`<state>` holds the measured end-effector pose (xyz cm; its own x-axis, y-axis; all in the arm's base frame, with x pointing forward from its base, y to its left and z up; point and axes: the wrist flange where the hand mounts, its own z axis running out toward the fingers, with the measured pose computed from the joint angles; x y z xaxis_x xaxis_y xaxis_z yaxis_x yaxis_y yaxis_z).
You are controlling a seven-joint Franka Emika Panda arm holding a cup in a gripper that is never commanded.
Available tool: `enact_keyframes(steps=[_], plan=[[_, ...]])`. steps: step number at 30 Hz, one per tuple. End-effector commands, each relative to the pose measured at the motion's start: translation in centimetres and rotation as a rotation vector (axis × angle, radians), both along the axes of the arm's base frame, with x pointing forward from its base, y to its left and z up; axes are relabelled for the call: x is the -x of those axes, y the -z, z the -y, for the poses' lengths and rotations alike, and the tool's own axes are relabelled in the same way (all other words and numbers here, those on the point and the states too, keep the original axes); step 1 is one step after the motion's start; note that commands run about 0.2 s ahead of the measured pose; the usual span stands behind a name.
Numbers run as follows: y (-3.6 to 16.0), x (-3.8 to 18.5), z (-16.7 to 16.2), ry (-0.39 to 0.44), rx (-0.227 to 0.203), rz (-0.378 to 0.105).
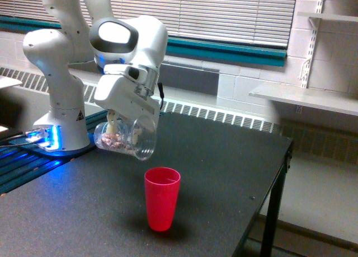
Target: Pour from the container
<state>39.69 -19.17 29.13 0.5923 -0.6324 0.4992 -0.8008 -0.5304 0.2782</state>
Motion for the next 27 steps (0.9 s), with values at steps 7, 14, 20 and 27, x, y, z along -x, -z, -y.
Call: enact_keyframes(steps=[7,14,20,27], plan=[[-0.1,-0.66,-0.22,-0.015,0.053,-0.036],[-0.21,-0.9,-0.37,-0.023,0.074,-0.048],[0.11,-1.06,-0.77,-0.037,0.078,-0.076],[0.35,-1.42,-1.09,-0.045,0.09,-0.095]])
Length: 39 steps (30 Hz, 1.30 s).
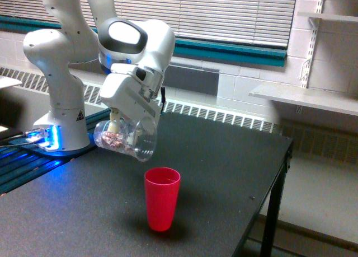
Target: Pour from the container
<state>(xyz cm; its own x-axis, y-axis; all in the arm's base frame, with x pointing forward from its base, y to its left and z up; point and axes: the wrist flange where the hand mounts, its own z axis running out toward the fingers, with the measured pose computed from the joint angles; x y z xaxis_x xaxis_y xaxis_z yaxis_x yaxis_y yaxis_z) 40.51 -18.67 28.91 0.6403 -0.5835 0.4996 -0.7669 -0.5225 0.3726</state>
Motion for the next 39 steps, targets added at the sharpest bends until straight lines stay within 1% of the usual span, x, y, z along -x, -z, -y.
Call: enact_keyframes(steps=[1,5,11,16,26,32,39], plan=[[0.2,-0.7,-0.7,-0.028,0.017,-0.026],[0.3,-0.9,-0.9,-0.031,0.017,-0.033],[0.2,-1.7,-1.3,-0.05,0.028,-0.046],[0.2,-2.3,-1.6,-0.07,0.049,-0.061],[0.3,-3.2,-2.0,-0.084,0.078,-0.093],[-0.1,-3.7,-2.2,-0.093,0.097,-0.111],[-0.5,-3.9,-2.1,-0.094,0.115,-0.128]])
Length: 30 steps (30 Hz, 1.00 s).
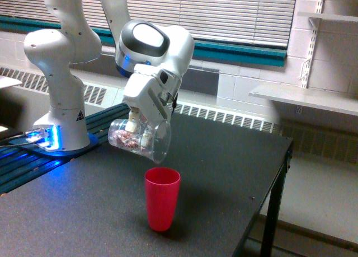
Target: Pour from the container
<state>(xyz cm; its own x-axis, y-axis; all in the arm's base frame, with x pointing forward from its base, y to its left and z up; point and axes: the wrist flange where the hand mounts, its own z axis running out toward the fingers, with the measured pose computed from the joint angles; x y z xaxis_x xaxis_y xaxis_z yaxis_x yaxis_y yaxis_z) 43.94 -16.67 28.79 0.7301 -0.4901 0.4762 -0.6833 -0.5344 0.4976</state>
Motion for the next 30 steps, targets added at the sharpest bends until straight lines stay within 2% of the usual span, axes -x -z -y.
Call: enact_keyframes(steps=[1,19,30], plan=[[-0.75,-0.54,-0.05,-0.023,0.028,-0.023],[-1.74,-0.47,0.64,-0.035,0.07,-0.05],[-1.22,-0.34,0.39,-0.069,0.084,-0.074]])
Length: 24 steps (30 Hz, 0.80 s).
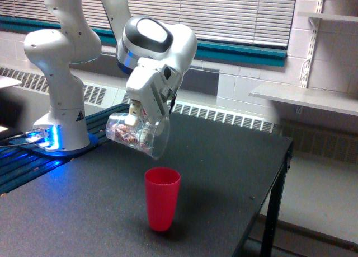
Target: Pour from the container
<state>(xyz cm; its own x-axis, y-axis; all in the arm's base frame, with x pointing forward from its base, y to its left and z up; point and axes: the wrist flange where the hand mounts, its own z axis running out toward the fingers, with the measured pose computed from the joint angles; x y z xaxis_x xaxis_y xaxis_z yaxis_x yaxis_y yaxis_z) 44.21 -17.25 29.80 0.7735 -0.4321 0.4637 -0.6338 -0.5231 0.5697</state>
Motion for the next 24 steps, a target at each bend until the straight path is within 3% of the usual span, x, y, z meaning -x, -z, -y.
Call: enact_keyframes(steps=[1,24], plan=[[-0.12,0.02,-0.17,-0.035,0.02,-0.02],[-0.36,0.95,0.74,-0.035,0.052,-0.051]])
